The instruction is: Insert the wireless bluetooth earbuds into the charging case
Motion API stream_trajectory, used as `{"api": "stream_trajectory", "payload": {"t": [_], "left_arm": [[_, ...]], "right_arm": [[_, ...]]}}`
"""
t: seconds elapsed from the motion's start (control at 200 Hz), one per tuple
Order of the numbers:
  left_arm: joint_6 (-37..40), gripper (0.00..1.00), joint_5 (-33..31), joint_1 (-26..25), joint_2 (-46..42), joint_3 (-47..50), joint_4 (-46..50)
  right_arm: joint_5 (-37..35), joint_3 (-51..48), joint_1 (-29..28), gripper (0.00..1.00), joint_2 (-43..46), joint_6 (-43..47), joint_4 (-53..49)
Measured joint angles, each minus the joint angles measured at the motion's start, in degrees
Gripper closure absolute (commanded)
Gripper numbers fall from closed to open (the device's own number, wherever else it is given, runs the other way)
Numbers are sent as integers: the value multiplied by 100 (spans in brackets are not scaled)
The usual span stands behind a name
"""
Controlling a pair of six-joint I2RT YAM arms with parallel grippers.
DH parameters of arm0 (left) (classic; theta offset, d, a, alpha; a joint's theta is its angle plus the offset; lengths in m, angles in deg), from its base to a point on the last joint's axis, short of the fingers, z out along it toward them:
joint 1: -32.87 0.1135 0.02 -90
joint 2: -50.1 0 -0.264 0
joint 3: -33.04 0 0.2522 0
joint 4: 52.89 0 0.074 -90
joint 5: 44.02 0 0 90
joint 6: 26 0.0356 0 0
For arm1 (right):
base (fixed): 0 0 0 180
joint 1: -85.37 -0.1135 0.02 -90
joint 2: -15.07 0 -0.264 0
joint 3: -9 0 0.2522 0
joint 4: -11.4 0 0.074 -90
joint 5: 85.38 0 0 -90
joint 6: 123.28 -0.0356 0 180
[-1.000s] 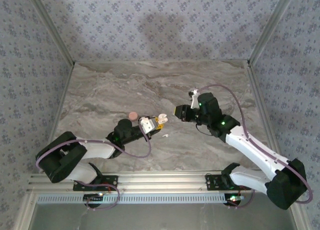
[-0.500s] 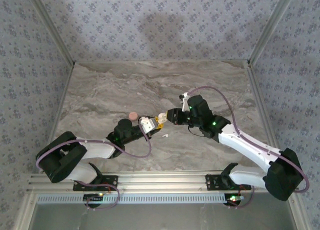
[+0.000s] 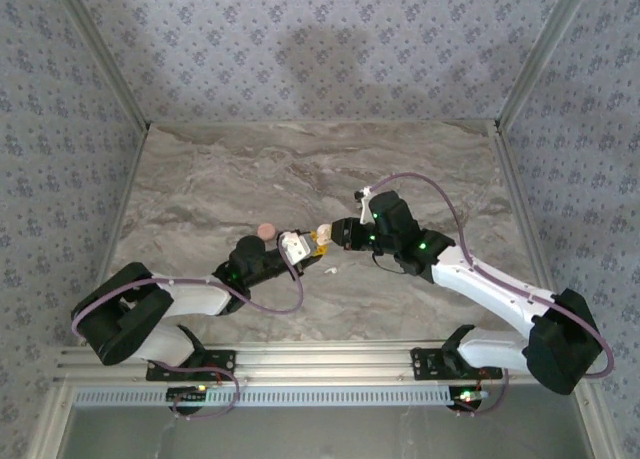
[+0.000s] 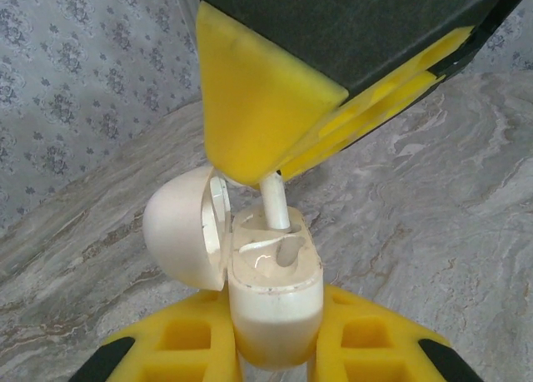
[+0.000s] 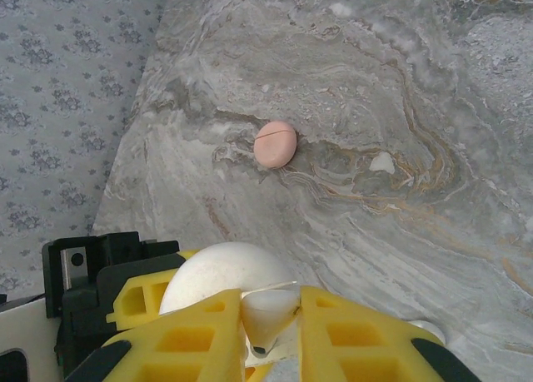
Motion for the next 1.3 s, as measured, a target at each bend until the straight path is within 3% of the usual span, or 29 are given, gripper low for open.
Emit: {"api": "stream_trajectory", "payload": {"t": [0.41, 0.7, 0.864, 1.299], "left_arm": [[55, 88, -127, 0, -70, 0, 70], [59, 88, -127, 0, -101, -2, 111], [96, 88, -125, 0, -219, 0, 111], [92, 88, -459, 0, -503, 35, 278]], "right_arm": [[22, 155, -63, 78, -192, 0, -70], [-31, 264, -85, 55, -203, -39, -326], [-90, 278, -57, 48, -116, -28, -503], [116, 291, 358, 48, 472, 48, -927]]}}
